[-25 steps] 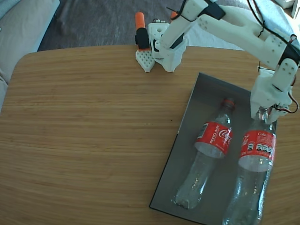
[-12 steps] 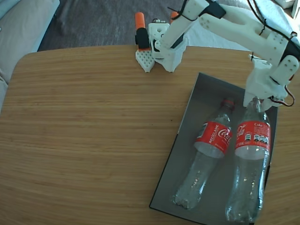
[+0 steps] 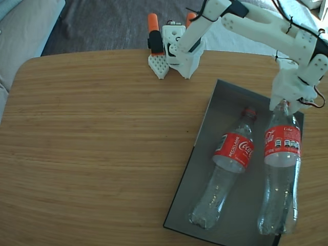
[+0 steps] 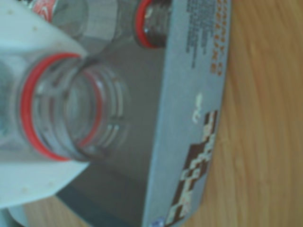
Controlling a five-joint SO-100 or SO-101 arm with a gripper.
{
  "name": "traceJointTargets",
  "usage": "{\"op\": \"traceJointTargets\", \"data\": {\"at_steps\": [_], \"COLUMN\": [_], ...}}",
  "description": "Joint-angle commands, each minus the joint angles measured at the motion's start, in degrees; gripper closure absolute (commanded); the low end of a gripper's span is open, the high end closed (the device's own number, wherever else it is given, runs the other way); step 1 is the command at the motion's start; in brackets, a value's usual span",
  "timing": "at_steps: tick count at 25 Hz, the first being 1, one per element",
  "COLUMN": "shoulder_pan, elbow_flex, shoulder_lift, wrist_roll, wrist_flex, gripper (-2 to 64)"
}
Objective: Grasp the bottles and put them in the box.
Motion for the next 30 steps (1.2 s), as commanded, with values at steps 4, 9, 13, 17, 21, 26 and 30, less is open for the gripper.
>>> {"op": "traceJointTargets", "data": {"at_steps": [4,9,13,17,21,26,30], "shoulder_pan": [0.1,0.1,0.1,-0.2,0.0,0.1,0.1], "elbow_flex": [-2.4,-2.3,-0.9,0.5,1.9,5.1,6.9], "shoulder_lift": [1.3,0.9,0.8,0.8,0.7,0.7,0.7], "wrist_roll": [0.4,3.8,4.0,4.0,4.0,4.0,4.0], "wrist_flex": [-0.4,-0.6,-3.0,-4.7,-6.3,-8.0,-9.5], "gripper": [61.4,61.4,61.4,61.6,61.6,61.6,61.6]}}
